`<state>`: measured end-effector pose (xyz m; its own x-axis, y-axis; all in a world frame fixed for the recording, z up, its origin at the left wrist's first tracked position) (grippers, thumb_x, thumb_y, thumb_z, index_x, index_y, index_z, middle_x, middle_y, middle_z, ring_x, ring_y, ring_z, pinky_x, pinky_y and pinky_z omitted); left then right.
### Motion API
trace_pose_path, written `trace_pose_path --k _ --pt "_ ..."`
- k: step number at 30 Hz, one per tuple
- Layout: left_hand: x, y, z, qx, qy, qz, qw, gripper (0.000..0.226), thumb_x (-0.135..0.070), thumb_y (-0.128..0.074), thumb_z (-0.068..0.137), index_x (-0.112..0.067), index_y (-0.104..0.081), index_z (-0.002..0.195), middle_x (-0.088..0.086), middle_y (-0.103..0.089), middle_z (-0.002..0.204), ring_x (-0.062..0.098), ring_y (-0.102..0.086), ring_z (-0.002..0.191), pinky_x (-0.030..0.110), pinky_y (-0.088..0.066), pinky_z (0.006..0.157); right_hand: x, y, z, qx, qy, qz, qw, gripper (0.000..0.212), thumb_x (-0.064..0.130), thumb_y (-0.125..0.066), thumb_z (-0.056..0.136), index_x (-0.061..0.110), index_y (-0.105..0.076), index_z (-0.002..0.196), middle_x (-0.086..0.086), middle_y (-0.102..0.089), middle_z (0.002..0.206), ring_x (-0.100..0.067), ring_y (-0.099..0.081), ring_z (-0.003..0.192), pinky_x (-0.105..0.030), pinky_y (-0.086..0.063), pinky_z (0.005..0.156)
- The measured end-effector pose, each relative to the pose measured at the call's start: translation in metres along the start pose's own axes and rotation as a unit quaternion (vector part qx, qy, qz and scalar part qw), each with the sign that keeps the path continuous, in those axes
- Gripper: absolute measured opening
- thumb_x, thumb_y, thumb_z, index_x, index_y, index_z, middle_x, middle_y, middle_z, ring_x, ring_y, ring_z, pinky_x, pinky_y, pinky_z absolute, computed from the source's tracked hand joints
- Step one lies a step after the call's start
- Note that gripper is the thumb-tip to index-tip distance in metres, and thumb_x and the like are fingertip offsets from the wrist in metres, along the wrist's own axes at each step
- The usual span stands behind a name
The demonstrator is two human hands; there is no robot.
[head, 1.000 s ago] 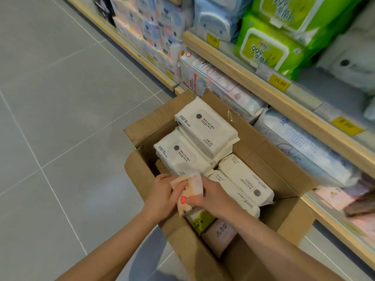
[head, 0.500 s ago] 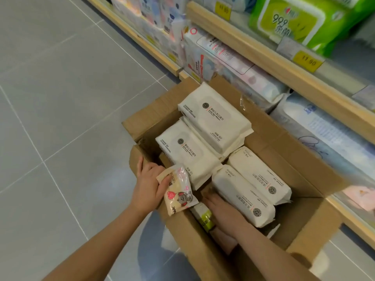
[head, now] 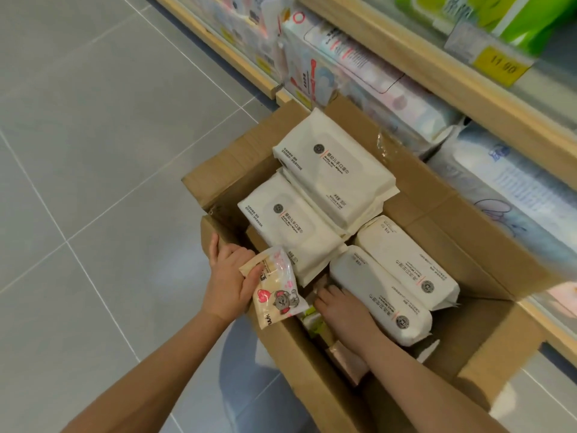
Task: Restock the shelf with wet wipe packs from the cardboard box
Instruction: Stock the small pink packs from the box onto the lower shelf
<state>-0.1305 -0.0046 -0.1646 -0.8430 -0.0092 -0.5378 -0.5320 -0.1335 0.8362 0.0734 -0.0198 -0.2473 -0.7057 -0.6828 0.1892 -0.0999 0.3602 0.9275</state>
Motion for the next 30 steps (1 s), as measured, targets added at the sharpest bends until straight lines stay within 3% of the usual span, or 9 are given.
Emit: trace_pose_path --k 4,7,9,12,16,19,23,28,30 --pt "-0.007 0.008 0.001 0.04 -0.001 0.014 0.999 0.054 -0.052 -0.022 0.095 -0.021 -0.063 0.083 -0.011 -0.055 0.076 0.008 -0.045 0.09 0.032 0.008 0.116 -0.011 0.048 -0.008 0.009 -0.07 0.138 0.988 0.025 0.017 -0.063 0.083 0.02 -0.057 0.107 -0.002 -0.057 0.104 -0.02 -0.054 0.096 -0.034 -0.048 0.075" --pt "-0.014 0.015 0.006 0.089 0.007 0.021 0.996 0.052 -0.055 -0.018 0.094 -0.029 -0.064 0.088 -0.011 -0.059 0.077 0.011 -0.051 0.092 0.036 0.006 0.116 -0.026 0.088 -0.023 -0.02 -0.139 0.22 0.965 0.014 0.024 -0.054 0.089 0.017 -0.054 0.102 -0.001 -0.054 0.093 -0.022 -0.054 0.088 -0.033 -0.043 0.072" --pt "-0.026 0.02 0.012 0.118 0.013 -0.007 0.993 0.051 -0.063 -0.014 0.092 -0.034 -0.056 0.086 -0.011 -0.06 0.074 0.01 -0.057 0.086 0.044 -0.013 0.115 -0.039 0.113 -0.038 -0.037 -0.165 0.249 0.954 0.014 0.024 -0.058 0.086 0.016 -0.054 0.097 0.0 -0.054 0.086 -0.02 -0.053 0.081 -0.032 -0.039 0.067" --pt "-0.063 0.031 0.023 0.144 0.045 -0.12 0.981 0.049 -0.067 -0.027 0.089 -0.028 -0.054 0.081 -0.007 -0.063 0.073 0.007 -0.061 0.069 0.039 -0.051 0.075 -0.062 0.147 -0.069 -0.055 -0.204 0.283 0.936 0.016 0.025 -0.065 0.083 0.02 -0.05 0.088 0.003 -0.054 0.08 -0.018 -0.05 0.07 -0.032 -0.039 0.062" --pt "-0.145 0.028 0.042 0.172 0.023 -0.187 0.967 0.024 -0.048 -0.046 0.094 -0.03 -0.059 0.084 -0.005 -0.068 0.078 0.01 -0.064 0.073 0.033 -0.049 0.067 -0.101 0.187 -0.136 -0.105 -0.26 0.293 0.914 0.022 0.025 -0.07 0.08 0.018 -0.049 0.078 0.008 -0.05 0.066 -0.016 -0.05 0.065 -0.028 -0.039 0.058" --pt "-0.218 0.013 0.048 0.208 -0.025 -0.227 0.951 0.027 -0.048 -0.051 0.09 -0.024 -0.063 0.087 -0.002 -0.07 0.078 0.008 -0.065 0.075 0.031 -0.049 0.067 -0.133 0.203 -0.204 -0.164 -0.308 0.299 0.888 0.025 0.019 -0.072 0.078 0.02 -0.048 0.069 0.007 -0.046 0.062 -0.012 -0.044 0.06 -0.032 -0.034 0.059" --pt "-0.303 -0.026 0.041 0.257 -0.068 -0.222 0.938 0.029 -0.041 -0.052 0.093 -0.017 -0.066 0.095 0.005 -0.072 0.084 0.02 -0.066 0.08 0.038 -0.05 0.073 -0.174 0.188 -0.303 -0.198 -0.396 0.312 0.841 0.016 0.015 -0.07 0.08 0.015 -0.063 0.094 0.0 -0.063 0.083 -0.017 -0.058 0.078 -0.029 -0.044 0.068" --pt "-0.392 -0.082 0.014 0.312 -0.12 -0.246 0.91 0.011 -0.025 -0.053 0.095 -0.023 -0.064 0.098 -0.017 -0.065 0.074 -0.011 -0.06 0.064 0.009 -0.042 0.053 -0.219 0.133 -0.41 -0.238 -0.492 0.343 0.764 0.018 0.015 -0.07 0.082 0.003 -0.057 0.079 -0.016 -0.064 0.079 -0.033 -0.062 0.077 -0.038 -0.05 0.07" --pt "-0.416 -0.106 0.003 0.339 -0.121 -0.261 0.896 0.011 -0.02 -0.053 0.095 -0.027 -0.061 0.098 -0.019 -0.061 0.067 -0.011 -0.06 0.058 0.01 -0.043 0.05 -0.234 0.113 -0.441 -0.254 -0.519 0.356 0.734 0.023 0.017 -0.07 0.082 0.001 -0.055 0.077 -0.018 -0.062 0.074 -0.036 -0.061 0.074 -0.038 -0.048 0.066"
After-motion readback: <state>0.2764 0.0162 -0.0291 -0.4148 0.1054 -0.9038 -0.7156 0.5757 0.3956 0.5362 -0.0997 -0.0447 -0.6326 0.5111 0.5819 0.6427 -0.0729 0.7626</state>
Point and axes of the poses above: each hand's wrist, its own z-axis towards the middle knuckle, its own y-axis out of the back of the hand, x = y × z, the point moved 6 cm from there along z, towards the middle knuckle
